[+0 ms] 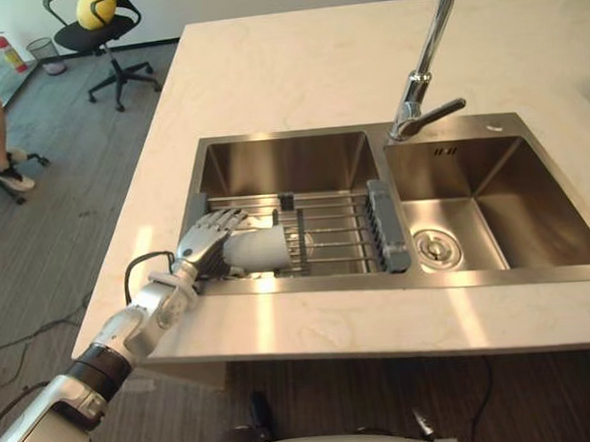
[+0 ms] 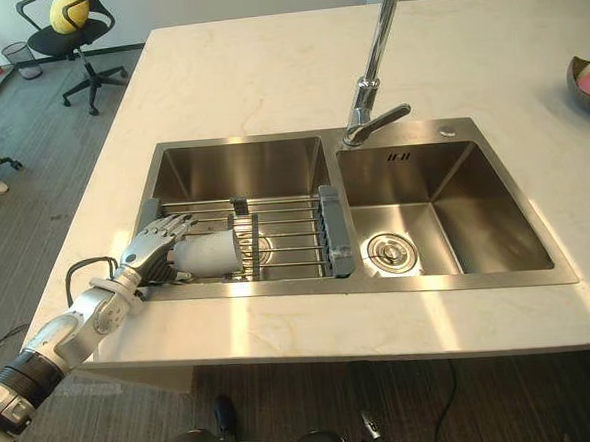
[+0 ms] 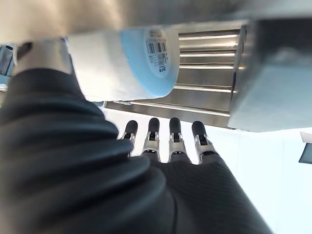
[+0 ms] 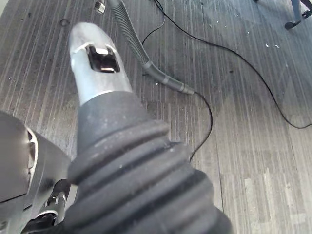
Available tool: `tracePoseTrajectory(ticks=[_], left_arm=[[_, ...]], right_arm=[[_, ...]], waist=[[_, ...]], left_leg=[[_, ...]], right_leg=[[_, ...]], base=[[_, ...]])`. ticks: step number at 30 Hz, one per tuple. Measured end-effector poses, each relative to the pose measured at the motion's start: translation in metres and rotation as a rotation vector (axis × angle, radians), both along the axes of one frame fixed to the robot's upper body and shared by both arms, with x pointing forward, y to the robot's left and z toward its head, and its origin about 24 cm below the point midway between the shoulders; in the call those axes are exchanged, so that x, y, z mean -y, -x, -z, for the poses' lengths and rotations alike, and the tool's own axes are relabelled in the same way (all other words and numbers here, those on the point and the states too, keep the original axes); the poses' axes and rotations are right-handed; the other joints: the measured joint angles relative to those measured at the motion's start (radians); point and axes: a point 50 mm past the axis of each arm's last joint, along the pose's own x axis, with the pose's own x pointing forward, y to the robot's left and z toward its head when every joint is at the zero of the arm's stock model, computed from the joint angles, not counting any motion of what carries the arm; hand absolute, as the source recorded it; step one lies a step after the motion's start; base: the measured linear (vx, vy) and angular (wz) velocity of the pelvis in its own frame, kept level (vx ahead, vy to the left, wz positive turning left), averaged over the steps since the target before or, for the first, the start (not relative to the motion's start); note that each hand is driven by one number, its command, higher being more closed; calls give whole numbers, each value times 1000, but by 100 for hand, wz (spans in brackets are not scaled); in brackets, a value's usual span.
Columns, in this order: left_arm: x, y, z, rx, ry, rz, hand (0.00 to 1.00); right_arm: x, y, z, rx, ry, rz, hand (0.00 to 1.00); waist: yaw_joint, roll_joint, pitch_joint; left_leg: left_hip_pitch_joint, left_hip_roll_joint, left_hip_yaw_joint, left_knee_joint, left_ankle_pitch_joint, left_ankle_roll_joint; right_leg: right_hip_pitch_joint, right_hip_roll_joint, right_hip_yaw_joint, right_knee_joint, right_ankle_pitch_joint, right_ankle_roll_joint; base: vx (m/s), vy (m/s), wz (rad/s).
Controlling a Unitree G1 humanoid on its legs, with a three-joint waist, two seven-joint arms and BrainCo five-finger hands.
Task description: Walk over to the sink, pick up the cup, carry it to the dishwasher, place the cup inside the dishwasher, then close the dishwasher door
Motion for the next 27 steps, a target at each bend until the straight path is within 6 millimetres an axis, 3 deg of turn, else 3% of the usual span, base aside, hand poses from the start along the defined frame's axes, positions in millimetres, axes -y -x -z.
tracePoseTrajectory(ticks=[27], left_arm=[[-1,0,4,142,-22,10,0]], right_arm=[[-1,-1,0,-34,46,-39,0]], waist=[[0,38,-23]], left_leg=[[-35,9,21,0,10,-4]], right_leg=[[-72,0,49,28,16,28]], base=[[-8,1,-3]])
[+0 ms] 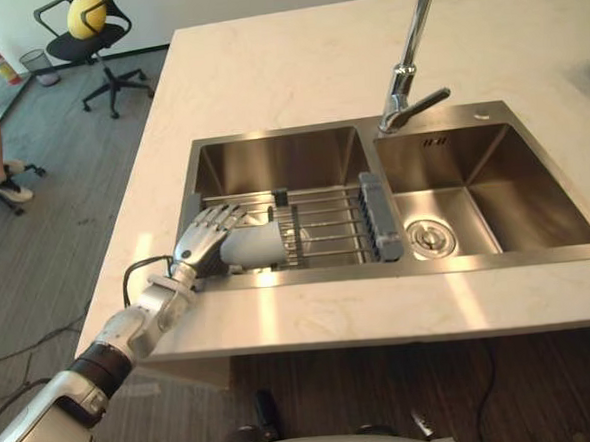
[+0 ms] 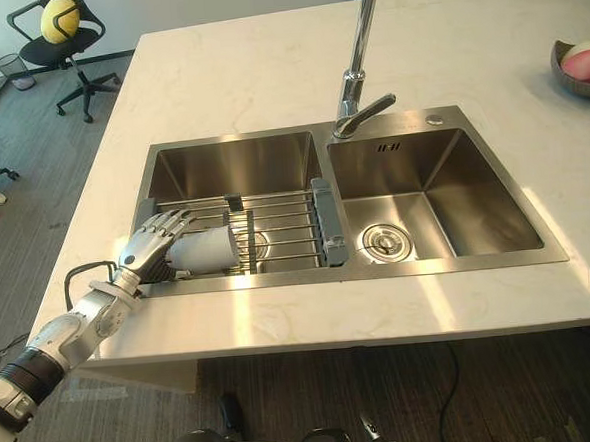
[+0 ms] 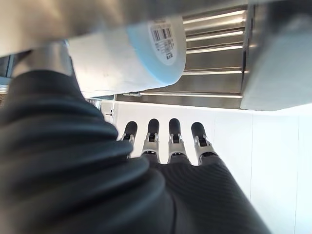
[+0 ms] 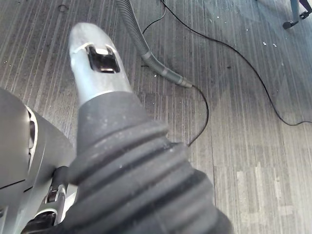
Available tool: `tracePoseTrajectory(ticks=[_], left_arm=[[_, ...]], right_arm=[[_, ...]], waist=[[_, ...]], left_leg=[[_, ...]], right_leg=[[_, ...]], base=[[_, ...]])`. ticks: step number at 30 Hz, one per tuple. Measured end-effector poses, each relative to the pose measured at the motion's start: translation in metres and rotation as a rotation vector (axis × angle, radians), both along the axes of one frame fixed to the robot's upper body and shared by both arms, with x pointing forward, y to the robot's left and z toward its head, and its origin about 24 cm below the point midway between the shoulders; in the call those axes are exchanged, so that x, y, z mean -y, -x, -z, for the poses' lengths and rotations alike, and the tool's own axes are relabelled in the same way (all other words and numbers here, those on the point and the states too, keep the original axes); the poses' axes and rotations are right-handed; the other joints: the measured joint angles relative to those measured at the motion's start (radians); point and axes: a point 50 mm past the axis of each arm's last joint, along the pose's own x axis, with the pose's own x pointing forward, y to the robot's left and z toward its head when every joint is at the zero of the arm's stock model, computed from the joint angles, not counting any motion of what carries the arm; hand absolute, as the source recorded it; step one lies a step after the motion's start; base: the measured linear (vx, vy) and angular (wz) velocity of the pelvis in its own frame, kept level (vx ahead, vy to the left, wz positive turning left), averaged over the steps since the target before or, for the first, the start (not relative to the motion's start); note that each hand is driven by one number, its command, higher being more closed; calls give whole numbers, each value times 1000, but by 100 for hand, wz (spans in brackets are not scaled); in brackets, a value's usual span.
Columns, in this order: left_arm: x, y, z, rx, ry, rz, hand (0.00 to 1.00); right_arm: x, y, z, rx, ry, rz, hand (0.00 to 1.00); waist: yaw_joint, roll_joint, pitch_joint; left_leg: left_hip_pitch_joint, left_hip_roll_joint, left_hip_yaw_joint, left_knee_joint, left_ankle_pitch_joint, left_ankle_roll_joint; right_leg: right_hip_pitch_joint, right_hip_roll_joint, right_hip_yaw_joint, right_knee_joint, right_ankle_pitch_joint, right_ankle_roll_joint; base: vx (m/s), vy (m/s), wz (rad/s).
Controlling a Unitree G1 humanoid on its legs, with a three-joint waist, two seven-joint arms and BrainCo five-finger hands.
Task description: Walk over to the sink, pick up the cup, carry it to the dishwasher, place the cup inside the dishwasher, then close the dishwasher door
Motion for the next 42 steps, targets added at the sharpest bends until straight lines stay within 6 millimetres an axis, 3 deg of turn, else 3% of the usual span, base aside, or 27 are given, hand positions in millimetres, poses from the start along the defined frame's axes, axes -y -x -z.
tracePoseTrajectory(ticks=[19,25,28,31,34,36,38,42], left_arm=[[0,1,-3,114,3,39,0],[19,-5,-7,-192,196,57,0],[20,-5,-7,-292,302,54,0],[20,-5,-8,-305,347,50,0],[18,-9,-38,-200,468,56,0],[10,-15,-80,-21,585,71,0],[6,-18,-103,72,602,95,0],[7,-19,-118,114,540,137,0]], right_arm=[[1,-2,-1,8,20,-37,0],[2,-3,-1,1,27,-65,0],[3,-4,-2,4,25,-57,0],[4,-3,-2,1,18,-48,0],[4,-3,-2,4,4,-26,0],[3,0,-1,4,-2,3,0],[5,3,-1,6,-6,21,0],[6,4,-2,20,-22,54,0]], waist=[[-1,5,-3],[-24,7,-5],[-36,12,-7],[-29,12,-6],[-27,8,-3],[-29,8,-3],[-25,8,-3],[-27,10,-1]], left_leg=[[-25,6,1,0,11,-4],[-25,5,1,0,10,-3],[-25,6,1,0,9,-3],[-25,8,0,0,9,-2],[-25,8,0,0,9,-1],[-23,7,-2,0,12,6],[-17,8,-4,0,12,6],[-14,11,-8,0,10,5]], right_leg=[[-29,3,5,2,17,15],[-29,2,5,-2,16,16],[-28,4,5,-6,18,21],[-26,3,3,-10,20,24],[-23,3,1,-15,21,26],[-17,5,-4,-22,23,28],[-9,6,-5,-22,23,28],[-1,8,-23,-28,23,28]], base=[[0,0,0],[16,-1,-1],[43,-11,-2],[40,-11,0],[12,-2,0],[41,-15,-1],[54,-22,-3],[27,-26,1]])
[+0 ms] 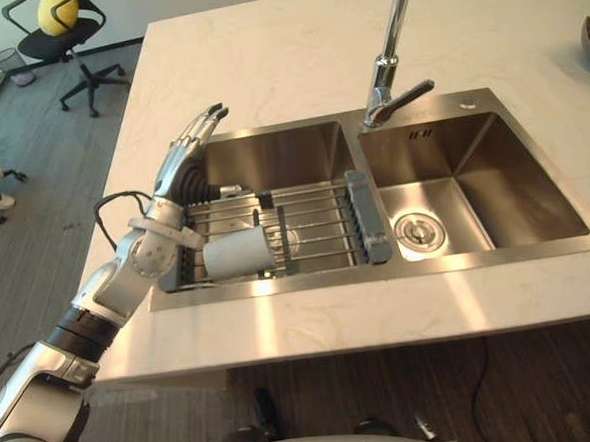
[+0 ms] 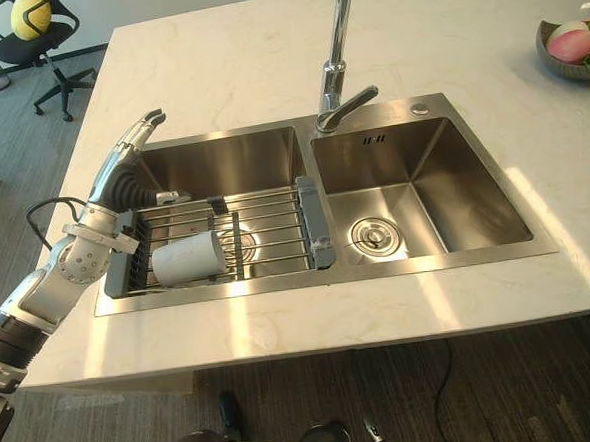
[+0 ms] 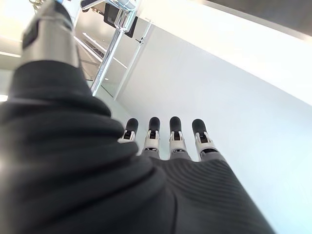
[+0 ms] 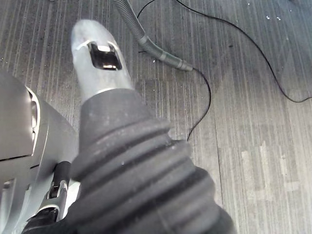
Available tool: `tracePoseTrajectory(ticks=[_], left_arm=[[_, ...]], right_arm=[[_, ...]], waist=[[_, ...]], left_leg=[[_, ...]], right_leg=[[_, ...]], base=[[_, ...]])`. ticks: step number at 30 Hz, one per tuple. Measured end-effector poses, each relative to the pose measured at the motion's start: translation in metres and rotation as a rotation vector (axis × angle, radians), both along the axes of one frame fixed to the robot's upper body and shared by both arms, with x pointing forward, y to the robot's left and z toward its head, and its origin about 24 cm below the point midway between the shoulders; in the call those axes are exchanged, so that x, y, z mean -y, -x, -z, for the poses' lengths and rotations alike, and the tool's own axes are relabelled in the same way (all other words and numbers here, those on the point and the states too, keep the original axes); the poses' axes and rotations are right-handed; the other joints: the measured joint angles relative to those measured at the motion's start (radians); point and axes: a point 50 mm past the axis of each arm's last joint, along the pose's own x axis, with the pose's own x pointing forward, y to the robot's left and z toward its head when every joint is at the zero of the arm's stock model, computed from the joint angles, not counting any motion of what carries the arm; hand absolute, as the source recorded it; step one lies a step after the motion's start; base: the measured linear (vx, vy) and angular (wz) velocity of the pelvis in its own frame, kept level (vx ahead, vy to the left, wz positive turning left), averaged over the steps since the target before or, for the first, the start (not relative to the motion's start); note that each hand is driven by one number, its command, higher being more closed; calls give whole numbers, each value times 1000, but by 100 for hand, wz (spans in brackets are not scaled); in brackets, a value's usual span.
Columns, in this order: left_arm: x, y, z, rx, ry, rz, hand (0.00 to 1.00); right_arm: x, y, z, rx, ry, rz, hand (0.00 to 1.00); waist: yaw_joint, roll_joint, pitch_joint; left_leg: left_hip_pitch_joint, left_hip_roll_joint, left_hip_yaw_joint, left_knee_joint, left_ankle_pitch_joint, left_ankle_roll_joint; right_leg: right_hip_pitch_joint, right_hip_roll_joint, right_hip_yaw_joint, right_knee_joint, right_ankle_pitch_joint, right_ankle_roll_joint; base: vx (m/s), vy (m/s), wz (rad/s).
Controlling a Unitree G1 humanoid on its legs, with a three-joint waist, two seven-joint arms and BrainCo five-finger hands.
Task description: Walk over to the sink, pick up the cup, carry it to the dishwasher, place the cup inside the dishwasher, then close the dishwasher door
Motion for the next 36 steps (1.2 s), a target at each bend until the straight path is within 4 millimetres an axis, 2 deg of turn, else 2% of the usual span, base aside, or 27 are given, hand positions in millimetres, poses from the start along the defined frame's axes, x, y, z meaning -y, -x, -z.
tracePoseTrajectory(ticks=[6,11,18,36], left_arm=[[6,-1,13,-103,-160,26,0],[13,1,34,-265,-298,84,0],[8,3,68,-540,-482,101,0],[-16,-2,78,-709,-611,54,0]], right_arm=[[-3,0,0,8,-7,2,0],[-3,-1,0,4,-6,-7,0],[-7,-3,1,-4,-8,-46,0],[-7,-9,-1,-2,7,-101,0]], waist=[[-4,0,10],[-11,-4,19],[-14,-11,25],[-19,-11,39]], left_leg=[[15,3,4,0,-8,-8],[16,3,5,0,-12,-7],[16,-2,5,0,-17,-7],[19,-2,1,0,-19,-8]], right_leg=[[9,0,-5,-1,-1,-1],[9,-2,-6,-2,-3,-5],[10,-5,-19,-2,-3,-5],[15,-4,-40,-2,-7,-12]], base=[[-3,-7,-4],[-1,-1,-1],[0,0,0],[1,-1,0]])
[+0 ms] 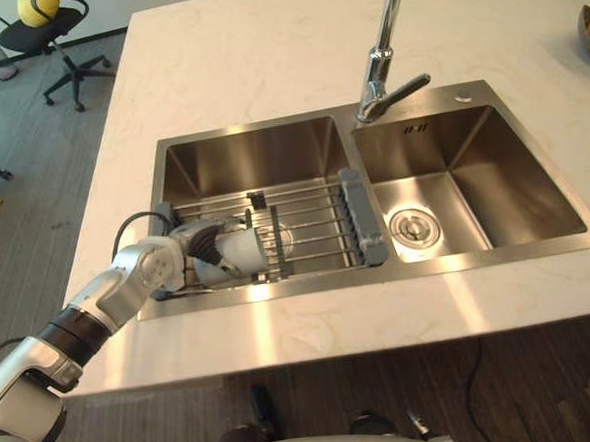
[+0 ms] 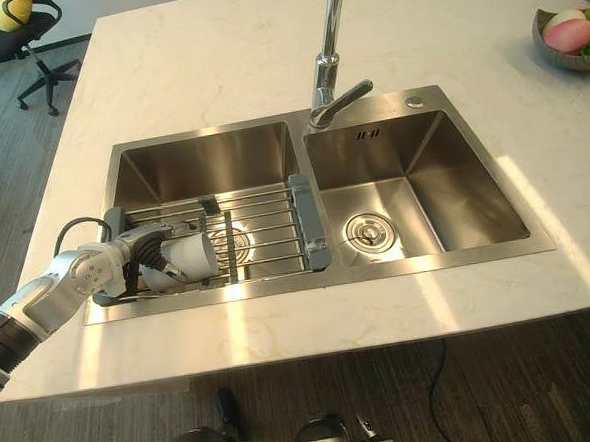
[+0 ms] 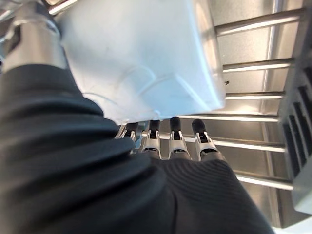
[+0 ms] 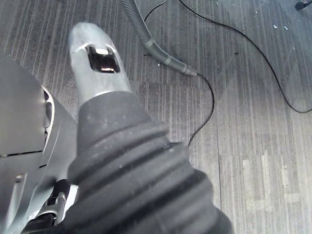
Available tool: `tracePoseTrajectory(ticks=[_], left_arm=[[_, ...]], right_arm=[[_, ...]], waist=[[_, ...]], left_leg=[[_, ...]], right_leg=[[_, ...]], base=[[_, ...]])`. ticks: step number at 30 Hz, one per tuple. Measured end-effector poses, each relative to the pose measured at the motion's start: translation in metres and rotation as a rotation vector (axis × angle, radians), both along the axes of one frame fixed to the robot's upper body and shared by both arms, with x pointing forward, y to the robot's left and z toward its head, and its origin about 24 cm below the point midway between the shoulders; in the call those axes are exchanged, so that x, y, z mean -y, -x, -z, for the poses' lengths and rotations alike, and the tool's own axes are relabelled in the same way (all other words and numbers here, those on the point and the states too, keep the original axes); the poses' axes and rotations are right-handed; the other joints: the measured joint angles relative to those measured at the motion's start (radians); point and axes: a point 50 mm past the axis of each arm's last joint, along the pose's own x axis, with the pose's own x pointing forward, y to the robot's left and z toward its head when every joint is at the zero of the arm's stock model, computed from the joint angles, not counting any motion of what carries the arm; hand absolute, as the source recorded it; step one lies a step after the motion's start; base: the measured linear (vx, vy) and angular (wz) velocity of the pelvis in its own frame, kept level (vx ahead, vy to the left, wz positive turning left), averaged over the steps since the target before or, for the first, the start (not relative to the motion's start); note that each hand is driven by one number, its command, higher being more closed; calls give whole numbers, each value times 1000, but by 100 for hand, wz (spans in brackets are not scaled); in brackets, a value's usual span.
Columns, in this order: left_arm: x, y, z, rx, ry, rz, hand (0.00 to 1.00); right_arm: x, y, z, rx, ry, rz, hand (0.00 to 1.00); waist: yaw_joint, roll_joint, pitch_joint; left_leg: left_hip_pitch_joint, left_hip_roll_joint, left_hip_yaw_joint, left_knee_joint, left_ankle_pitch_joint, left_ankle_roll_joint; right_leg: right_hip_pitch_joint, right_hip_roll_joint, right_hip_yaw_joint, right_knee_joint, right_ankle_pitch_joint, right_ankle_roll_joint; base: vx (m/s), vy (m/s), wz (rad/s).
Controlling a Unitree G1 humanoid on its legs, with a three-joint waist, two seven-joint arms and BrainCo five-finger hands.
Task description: Walk over to the sink, pick up the cup, carry it to the dishwasher, place the cup inside the dishwasher, then close the dishwasher door
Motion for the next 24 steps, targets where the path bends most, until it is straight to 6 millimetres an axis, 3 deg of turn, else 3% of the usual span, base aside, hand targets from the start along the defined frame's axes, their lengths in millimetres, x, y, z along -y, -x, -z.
tracePoseTrajectory(ticks=[15,16,24], left_arm=[[-5,-2,9,-12,-40,-20,0],[-4,-2,9,-6,-36,-22,100],[8,-9,11,156,13,-45,100]], right_arm=[[-2,-2,0,-2,-6,-17,0],[-2,-2,0,-2,-6,-17,0],[-2,-3,0,-1,-7,-19,0]], waist=[[-14,-7,9],[-14,-7,9],[-11,-14,11]], left_leg=[[10,2,1,0,-5,-5],[10,2,1,0,-6,-7],[12,2,3,0,-9,-8]], right_leg=[[8,5,0,2,-12,-21],[9,6,1,2,-12,-21],[10,7,2,3,-11,-19]], base=[[-2,-1,-1],[0,0,0],[0,0,0]])
